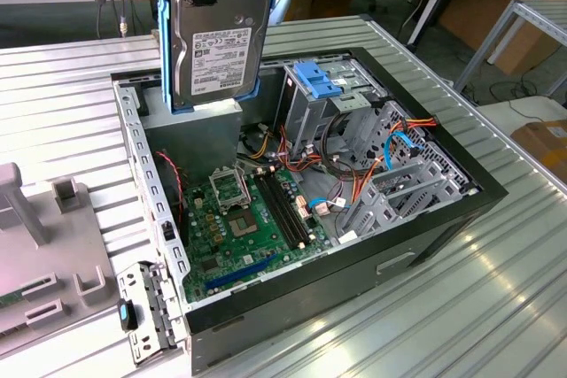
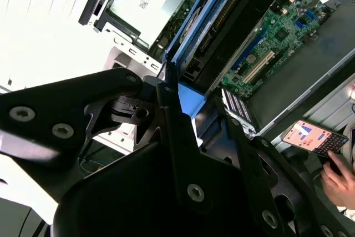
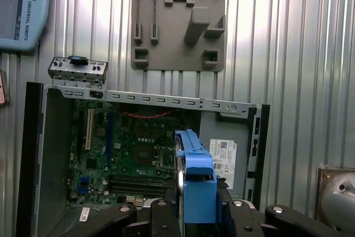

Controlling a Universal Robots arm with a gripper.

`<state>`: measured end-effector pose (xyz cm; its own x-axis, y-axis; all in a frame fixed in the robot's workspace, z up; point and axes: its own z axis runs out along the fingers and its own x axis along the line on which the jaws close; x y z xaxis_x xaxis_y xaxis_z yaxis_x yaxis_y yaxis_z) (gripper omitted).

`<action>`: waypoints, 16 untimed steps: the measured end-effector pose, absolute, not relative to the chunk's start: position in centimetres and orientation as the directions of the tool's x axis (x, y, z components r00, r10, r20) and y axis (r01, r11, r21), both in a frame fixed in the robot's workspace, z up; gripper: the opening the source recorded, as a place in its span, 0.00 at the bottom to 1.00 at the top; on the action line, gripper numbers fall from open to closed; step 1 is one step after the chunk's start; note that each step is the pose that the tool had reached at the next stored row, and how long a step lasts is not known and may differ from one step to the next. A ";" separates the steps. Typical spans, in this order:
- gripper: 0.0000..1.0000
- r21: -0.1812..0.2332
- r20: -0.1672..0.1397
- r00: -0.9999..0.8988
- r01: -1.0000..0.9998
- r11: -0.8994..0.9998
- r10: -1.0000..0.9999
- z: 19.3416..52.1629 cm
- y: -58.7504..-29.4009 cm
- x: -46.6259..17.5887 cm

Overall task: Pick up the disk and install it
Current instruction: 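Pick up the disk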

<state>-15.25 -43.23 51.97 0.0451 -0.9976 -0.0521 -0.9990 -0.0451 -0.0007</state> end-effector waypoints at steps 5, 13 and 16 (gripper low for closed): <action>0.36 -0.001 -0.052 0.045 -0.999 -0.045 -0.998 52.0 -43.2 -14.7; 0.36 -0.001 -0.052 0.045 -0.999 -0.045 -0.998 52.0 -44.5 -13.6; 0.36 -0.001 -0.052 0.045 -0.999 -0.045 -0.998 52.0 -44.7 -13.5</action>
<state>-13.45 -44.75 51.97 0.0447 -0.9977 -0.0517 -0.9990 -0.0448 -0.0007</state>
